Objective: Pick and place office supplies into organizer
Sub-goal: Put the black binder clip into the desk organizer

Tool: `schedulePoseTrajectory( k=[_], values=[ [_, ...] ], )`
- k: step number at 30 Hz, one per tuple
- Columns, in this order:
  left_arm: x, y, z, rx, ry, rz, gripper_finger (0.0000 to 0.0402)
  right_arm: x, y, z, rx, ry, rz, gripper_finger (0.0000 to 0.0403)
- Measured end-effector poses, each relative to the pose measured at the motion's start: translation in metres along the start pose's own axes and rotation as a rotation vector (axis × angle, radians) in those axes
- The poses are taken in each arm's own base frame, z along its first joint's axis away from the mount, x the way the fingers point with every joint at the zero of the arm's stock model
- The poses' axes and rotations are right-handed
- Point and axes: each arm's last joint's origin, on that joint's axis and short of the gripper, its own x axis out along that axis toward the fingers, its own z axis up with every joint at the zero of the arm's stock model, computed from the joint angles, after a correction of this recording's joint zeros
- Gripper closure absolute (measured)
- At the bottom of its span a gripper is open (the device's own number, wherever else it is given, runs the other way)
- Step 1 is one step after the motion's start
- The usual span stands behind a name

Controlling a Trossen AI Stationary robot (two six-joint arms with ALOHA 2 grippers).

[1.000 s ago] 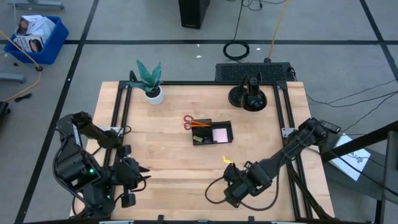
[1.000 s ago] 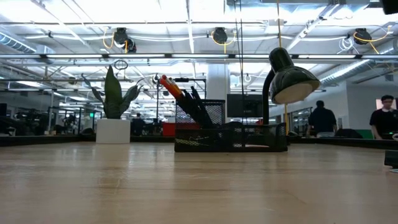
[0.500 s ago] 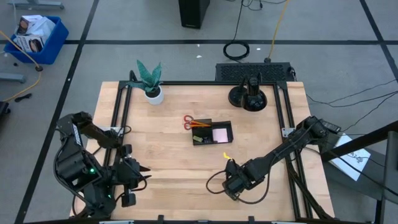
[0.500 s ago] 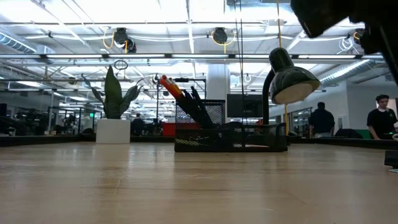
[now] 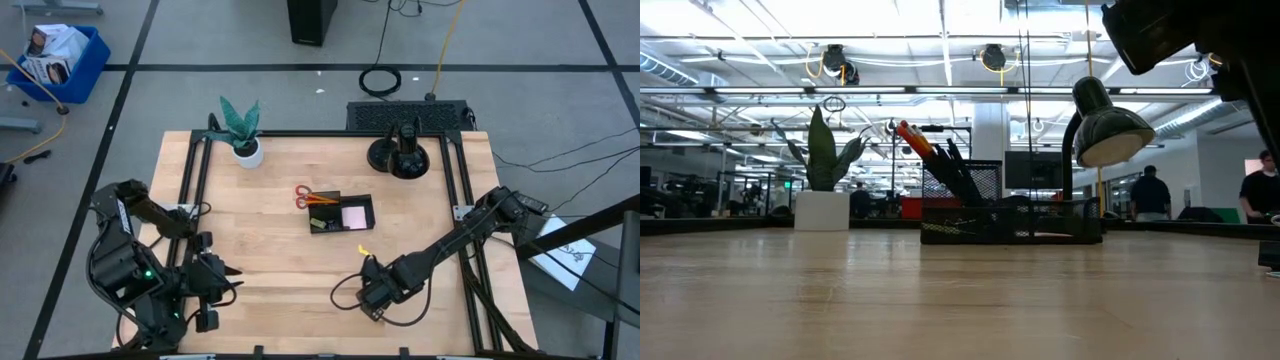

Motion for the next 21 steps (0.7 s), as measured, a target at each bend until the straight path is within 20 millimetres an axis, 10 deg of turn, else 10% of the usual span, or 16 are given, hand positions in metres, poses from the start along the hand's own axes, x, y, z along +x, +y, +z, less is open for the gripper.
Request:
schedulePoseTrajectory(
  k=[21],
  values=[
    [0.000,0.000,0.000,0.017,0.000,0.000,0.0316,0.020,-0.013,0.010,0.015,-0.026,-0.018,0.0294]
  ],
)
